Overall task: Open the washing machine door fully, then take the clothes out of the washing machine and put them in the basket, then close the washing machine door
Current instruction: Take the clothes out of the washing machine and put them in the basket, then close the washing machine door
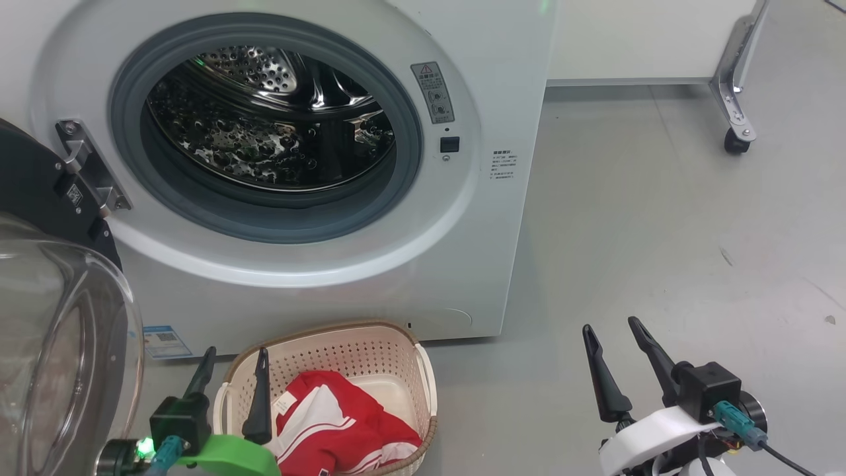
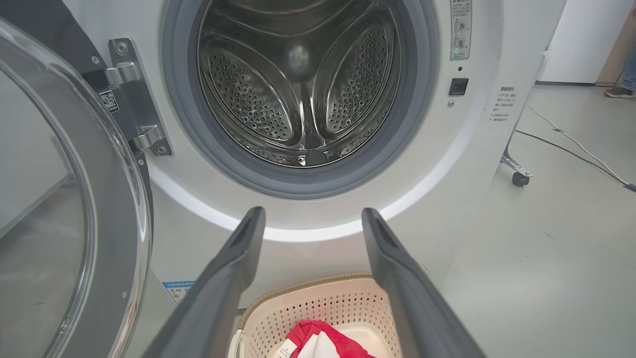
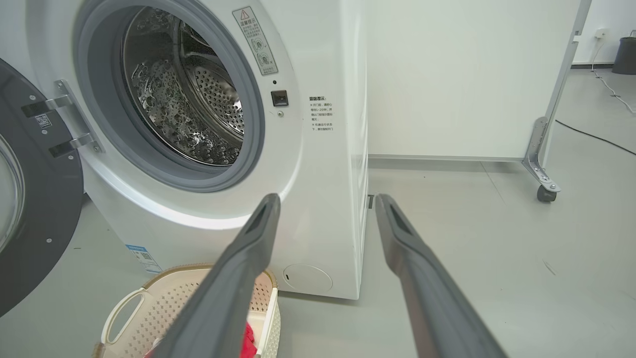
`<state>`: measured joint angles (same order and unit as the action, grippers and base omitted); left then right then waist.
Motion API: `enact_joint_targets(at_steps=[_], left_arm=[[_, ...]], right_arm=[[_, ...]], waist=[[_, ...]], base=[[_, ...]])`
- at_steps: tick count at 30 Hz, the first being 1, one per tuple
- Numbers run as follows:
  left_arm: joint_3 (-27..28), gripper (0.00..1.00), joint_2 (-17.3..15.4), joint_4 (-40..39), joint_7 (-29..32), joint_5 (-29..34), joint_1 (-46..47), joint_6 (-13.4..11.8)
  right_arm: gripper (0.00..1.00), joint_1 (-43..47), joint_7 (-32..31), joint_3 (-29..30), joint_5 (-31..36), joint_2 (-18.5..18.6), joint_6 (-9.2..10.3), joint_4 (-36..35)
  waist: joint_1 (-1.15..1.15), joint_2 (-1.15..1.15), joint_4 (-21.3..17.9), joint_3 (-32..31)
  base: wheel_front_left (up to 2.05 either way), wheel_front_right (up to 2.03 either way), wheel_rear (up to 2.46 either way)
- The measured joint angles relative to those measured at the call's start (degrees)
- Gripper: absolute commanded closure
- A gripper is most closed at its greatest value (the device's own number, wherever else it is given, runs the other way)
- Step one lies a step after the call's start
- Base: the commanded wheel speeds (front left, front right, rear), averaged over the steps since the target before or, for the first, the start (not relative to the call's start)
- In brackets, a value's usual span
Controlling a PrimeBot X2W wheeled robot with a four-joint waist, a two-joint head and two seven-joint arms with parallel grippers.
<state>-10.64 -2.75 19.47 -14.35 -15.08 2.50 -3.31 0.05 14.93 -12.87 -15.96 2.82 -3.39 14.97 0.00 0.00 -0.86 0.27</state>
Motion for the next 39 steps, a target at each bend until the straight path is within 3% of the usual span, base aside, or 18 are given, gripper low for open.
enact_joint_targets(at_steps=[39], left_arm=[[-0.9,0.00,-0.4,-13.8,4.8,1.1,-7.9,-2.0]], right_arm=[[0.00,1.6,0.0,0.2,0.5,-0.1,0.53,-1.2]], waist=[[0.00,0.00,-0.4,0.1]], base=[[-0.01,0.01,0.00]])
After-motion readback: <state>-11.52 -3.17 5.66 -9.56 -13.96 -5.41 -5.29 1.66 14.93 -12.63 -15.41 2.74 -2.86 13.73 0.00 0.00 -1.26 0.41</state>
